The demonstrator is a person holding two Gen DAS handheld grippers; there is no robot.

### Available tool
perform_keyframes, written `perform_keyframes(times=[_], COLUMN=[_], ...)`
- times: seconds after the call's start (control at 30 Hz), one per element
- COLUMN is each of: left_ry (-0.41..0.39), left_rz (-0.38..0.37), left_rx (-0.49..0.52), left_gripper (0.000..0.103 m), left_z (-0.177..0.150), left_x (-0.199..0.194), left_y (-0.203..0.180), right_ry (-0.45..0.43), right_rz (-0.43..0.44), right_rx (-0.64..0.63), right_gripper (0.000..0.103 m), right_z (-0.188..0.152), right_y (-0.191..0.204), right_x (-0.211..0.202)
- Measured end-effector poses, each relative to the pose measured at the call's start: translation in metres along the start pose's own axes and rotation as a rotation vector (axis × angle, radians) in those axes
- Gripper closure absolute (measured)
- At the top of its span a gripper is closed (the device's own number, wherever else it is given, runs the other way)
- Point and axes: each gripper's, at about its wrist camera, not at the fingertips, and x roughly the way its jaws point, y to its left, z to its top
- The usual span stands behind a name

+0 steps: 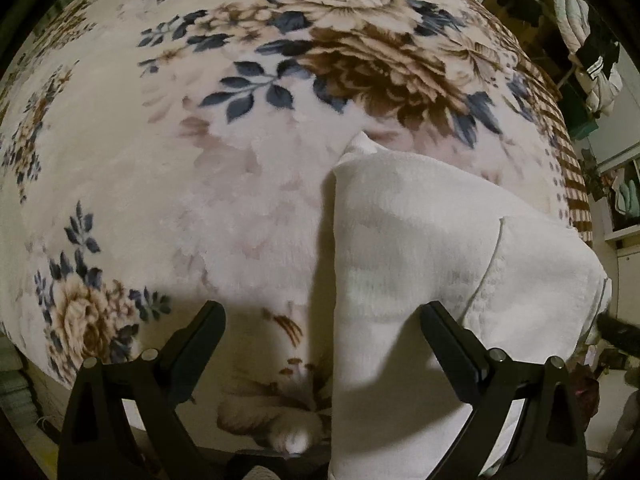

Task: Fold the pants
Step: 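Fold the tagged end over with the right gripper toward the left gripper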

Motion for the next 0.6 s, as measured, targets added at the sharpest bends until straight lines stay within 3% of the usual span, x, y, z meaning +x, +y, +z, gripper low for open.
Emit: perform_keyframes(times=[0.07,0.17,0.23,0.3,0.33,0.37,0.4,0.43,0.47,0.6], left_ry=[0.002,0.006,0.01,0.007,0.004,-0.008,-0.018,-0.025,-0.032,-0.028], left_rz=[-0.004,-0.002,-0.001,-0.002,-0.004,-0.01,-0.016,-0.022,-0.027,-0.032], left_rx=[0.003,0.002,-0.008,-0.013,-0.013,-0.01,-0.007,-0.003,0.0,0.035], left_gripper=[0.003,0.003,0.003,0.003,0.003,0.003,0.003,0.003,0.003,0.003], left_z=[0.001,0.002,0.004,0.006,0.007,0.009,0.013,0.015,0.018,0.035], left_x=[0.001,0.003,0.003,-0.001,-0.004,-0.009,-0.011,-0.014,-0.017,-0.008], left_y=[0.001,0.0,0.0,0.001,0.0,0.0,-0.002,-0.003,-0.005,-0.023], right_ry=[-0.059,-0.076,-0.021,0.047,0.065,0.054,0.035,-0.007,-0.038,-0.178], right_rz=[0.061,0.18,0.286,0.339,0.331,0.326,0.292,0.258,0.252,0.122], right_rx=[0.021,0.072,0.128,0.14,0.115,0.097,0.084,0.082,0.078,0.094], right_gripper=[0.024,0.013,0.01,0.011,0.023,0.059,0.061,0.074,0.079,0.08], right_z=[0.004,0.018,0.03,0.035,0.037,0.035,0.036,0.035,0.034,0.027], right_y=[-0.01,-0.03,-0.043,-0.044,-0.037,-0.029,-0.019,-0.01,-0.004,0.003], right_x=[-0.015,-0.006,0.02,0.046,0.055,0.053,0.051,0.041,0.033,-0.011])
